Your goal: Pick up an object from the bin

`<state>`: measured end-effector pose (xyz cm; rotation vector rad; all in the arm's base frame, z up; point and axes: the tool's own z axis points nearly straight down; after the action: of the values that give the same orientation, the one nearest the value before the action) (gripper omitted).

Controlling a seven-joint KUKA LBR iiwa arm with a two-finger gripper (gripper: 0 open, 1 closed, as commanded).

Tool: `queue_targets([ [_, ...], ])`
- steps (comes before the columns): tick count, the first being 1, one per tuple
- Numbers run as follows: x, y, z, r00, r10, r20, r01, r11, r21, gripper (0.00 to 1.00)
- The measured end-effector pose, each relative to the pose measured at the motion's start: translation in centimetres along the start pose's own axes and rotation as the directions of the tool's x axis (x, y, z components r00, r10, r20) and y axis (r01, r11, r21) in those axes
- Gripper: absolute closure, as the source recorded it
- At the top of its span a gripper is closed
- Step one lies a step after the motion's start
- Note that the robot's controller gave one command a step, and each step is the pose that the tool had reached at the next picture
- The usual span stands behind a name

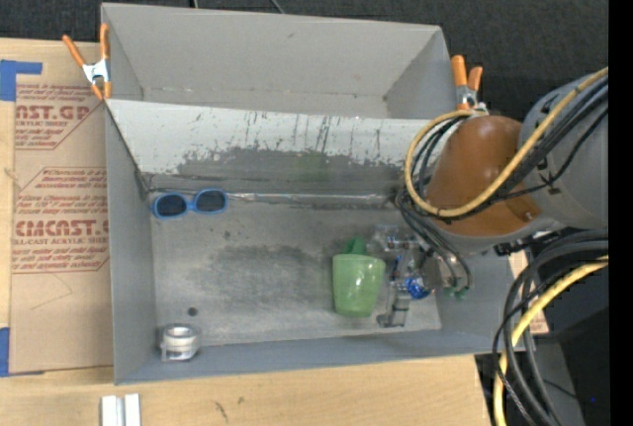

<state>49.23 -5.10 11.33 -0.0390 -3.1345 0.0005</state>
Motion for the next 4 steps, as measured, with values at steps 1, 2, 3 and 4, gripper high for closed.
queue_targets([
  [1, -4.2, 0.9, 4.4, 1.0, 0.004, 0.012, -0.004, 1.0, -0.001, 0.0],
  [2, -4.1, 0.8, 4.1, 1.0, 0.005, 0.011, -0.005, 1.0, 0.0, 1.0],
  [3, -8.2, 9.6, 3.9, 0.995, 0.097, 0.017, -0.097, 0.995, -0.005, 1.0],
  [4, -7.0, 9.3, -6.8, 0.985, -0.173, 0.015, 0.173, 0.985, 0.001, 1.0],
])
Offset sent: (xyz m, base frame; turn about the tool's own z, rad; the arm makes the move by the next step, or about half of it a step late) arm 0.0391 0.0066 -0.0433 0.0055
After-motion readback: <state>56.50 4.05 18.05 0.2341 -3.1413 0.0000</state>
